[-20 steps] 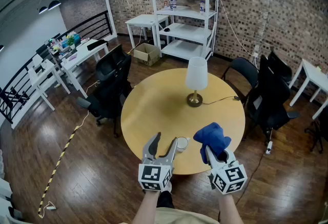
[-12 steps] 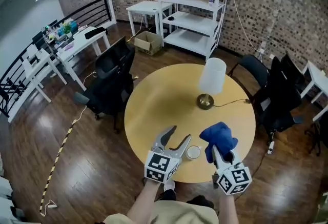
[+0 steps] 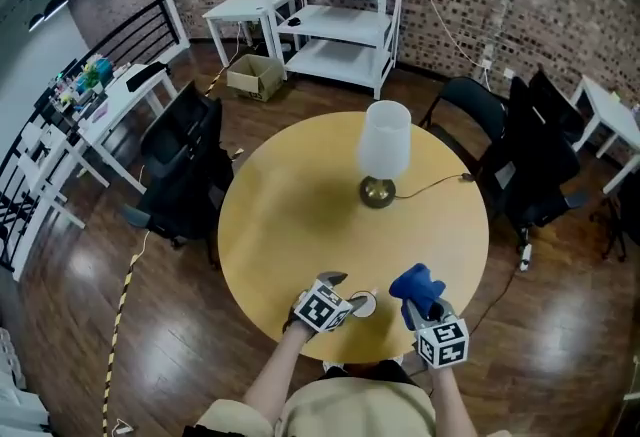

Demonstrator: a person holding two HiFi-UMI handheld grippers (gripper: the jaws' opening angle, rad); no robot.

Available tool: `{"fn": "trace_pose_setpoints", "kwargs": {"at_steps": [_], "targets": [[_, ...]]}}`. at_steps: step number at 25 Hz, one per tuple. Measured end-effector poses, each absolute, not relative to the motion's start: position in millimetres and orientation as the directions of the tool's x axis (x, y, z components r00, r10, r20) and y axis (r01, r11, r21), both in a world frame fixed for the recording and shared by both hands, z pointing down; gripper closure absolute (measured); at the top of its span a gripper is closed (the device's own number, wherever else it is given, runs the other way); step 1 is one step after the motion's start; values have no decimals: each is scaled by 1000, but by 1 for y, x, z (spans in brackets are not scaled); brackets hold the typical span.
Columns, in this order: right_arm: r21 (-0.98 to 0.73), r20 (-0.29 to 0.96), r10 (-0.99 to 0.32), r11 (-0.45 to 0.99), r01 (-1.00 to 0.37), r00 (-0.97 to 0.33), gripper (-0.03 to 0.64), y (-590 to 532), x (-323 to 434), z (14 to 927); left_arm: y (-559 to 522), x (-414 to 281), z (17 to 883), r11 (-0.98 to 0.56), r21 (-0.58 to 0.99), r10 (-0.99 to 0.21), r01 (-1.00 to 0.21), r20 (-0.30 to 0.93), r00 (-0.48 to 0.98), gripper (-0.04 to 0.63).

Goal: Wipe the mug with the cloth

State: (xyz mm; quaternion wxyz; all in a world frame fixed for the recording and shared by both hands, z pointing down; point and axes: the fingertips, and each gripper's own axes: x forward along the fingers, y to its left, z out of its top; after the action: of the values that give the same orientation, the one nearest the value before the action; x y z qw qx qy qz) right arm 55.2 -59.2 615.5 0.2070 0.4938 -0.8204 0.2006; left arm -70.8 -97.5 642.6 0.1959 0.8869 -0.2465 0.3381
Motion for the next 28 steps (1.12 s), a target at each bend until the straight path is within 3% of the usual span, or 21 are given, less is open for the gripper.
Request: {"fn": "trace_pose_setpoints", "kwargs": {"at_steps": [7,11,14,16,22,28], "targets": [[-168,746,-485,527,-833,-457,532,-61,44,730,-87,-54,726,-862,257,-27,-437,838,545,293],[-217,779,-337,646,-732,-528,532,-57,16,759,-84,-45,746,-881,257,43,-398,880,472,331],[-194,786,-260,757,-624,-561,532,-55,-2,771,-90,-45,762,-894,217,37,-393,908,418,411],[-182,787,-202,827,-532,-583,531,-52,-11,774,-92,-46,769,-900,189,23,-393,920,391,540],[-109,814,-70,957,-270,-577,529,-50,-22,779,-93,-39,777,-927,113,-26,-358,932,361,553],[9,846,-86,989,-148,-525,531,-49,-23,776,-100,-44,776,-857,133,-62,-498,932,356,543]]}}
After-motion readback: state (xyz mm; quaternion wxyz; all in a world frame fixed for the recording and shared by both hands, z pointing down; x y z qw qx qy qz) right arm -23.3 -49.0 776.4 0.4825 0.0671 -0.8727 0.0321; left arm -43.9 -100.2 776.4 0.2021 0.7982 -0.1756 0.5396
